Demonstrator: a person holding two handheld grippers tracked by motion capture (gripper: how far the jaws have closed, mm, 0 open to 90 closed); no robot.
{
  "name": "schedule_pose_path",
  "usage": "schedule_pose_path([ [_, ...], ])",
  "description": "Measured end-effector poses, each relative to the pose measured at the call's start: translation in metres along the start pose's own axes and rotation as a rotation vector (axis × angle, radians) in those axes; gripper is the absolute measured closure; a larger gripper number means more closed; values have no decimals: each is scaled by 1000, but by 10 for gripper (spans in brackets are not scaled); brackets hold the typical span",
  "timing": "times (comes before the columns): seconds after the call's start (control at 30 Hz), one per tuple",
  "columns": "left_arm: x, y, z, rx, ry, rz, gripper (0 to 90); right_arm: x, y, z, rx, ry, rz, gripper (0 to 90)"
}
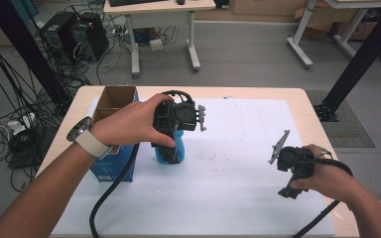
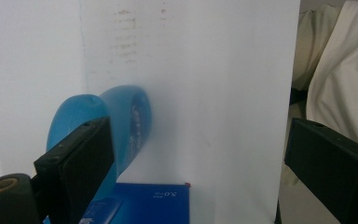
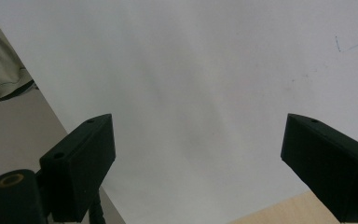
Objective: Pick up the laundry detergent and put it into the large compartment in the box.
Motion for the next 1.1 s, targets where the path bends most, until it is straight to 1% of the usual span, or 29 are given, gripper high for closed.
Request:
schedule_pose_path([
  [0.03, 0, 0, 0, -3, 2, 0, 86, 0, 0, 0, 1, -1, -2, 92],
  [0.23, 0, -2, 2, 5, 6, -6, 86, -1, 0, 0, -5, 3, 0, 91],
  [0.27, 1, -2, 2, 8, 7, -8, 86, -1, 0, -1, 0, 4, 2, 91],
  [0.33, 3, -4, 3, 6, 8, -15, 87, -2, -1, -1, -5, 4, -2, 91],
  [0.37, 5, -5, 3, 7, 12, -21, 88, -2, -1, -1, -5, 5, -1, 92],
  [0.4, 10, -6, 3, 13, 22, -31, 88, -2, -1, -1, -10, 6, 1, 92],
  [0.43, 10, -6, 3, 13, 22, -31, 87, -2, -1, -1, -9, 8, 1, 91],
  [0.53, 17, -7, 6, 11, 31, -38, 87, -3, -2, -1, -8, 7, -2, 91],
  [0.6, 21, -5, 9, 13, 31, -30, 87, -2, -3, -1, -7, 8, -3, 92],
  [0.67, 23, -6, 12, 19, 43, -29, 87, -1, -3, -1, -12, 7, -3, 91],
  [0.83, 26, -11, 22, 35, 53, -31, 84, -1, -6, 0, -14, 7, -8, 91],
  [1.0, 19, -13, 34, 38, 66, -21, 85, -1, -10, 0, -22, 8, -13, 91],
  [1.03, 17, -13, 37, 39, 65, -14, 85, -2, -10, 0, -23, 10, -14, 91],
  [1.1, 12, -16, 43, 43, 63, -17, 85, -3, -11, -1, -28, 13, -16, 91],
])
Point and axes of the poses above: each handheld gripper's, and its own axes: x roughly backward along the jaws, y roughly out of its top, z roughly to its left, the point moved 2 cm from there along -x, roughly forward along the jaws, and after that the axes turned 6 degrees about y, right-handed, at the moved point
